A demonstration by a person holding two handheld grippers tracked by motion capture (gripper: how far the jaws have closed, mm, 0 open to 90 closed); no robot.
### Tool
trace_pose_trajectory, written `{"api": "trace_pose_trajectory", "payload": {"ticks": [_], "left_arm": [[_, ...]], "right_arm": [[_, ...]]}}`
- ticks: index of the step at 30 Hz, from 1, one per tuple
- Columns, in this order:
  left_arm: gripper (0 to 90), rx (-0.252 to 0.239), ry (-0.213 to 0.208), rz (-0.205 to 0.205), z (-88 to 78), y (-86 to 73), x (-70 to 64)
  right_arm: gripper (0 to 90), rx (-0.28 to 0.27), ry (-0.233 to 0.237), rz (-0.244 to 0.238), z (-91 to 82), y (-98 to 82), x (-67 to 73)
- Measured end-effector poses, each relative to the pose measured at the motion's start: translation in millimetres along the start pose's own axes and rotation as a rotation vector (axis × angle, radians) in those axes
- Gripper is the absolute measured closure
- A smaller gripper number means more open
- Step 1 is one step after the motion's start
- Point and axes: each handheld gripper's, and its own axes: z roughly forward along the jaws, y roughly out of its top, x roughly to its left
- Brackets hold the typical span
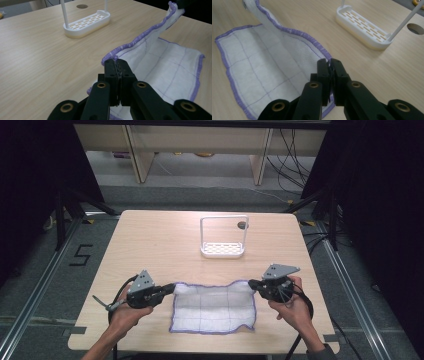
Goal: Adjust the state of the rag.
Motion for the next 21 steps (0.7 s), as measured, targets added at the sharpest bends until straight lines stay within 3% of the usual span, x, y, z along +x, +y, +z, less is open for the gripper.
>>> {"api": "trace_pose_trajectory", "payload": {"ticks": [7,13,17,18,20,21], "left_arm": [[87.2,-0.001,-0.035,0.019,-12.2,-13.3,-19.6],[86.5,0.060,-0.057,0.060,-11.8,-27.6,-34.2],[85.8,0.090,-0.067,0.051,-7.1,-40.9,-41.4],[85.1,0.125,-0.064,0.056,-6.9,-44.0,-42.5],[82.8,0.141,-0.074,0.035,-3.5,-52.2,-45.2],[81.9,0.165,-0.081,0.047,-3.3,-56.0,-45.1]], "right_arm": [[86.8,-0.002,0.011,-0.010,-11.1,-17.5,14.3],[86.5,0.008,0.033,-0.006,-13.4,-37.0,24.9],[86.2,0.051,0.048,-0.006,-7.3,-52.0,31.5],[86.0,0.063,0.056,-0.002,-6.2,-54.1,32.4],[85.5,0.081,0.061,-0.003,-3.0,-59.8,34.0],[84.8,0.074,0.066,0.000,-1.3,-62.7,35.0]]}}
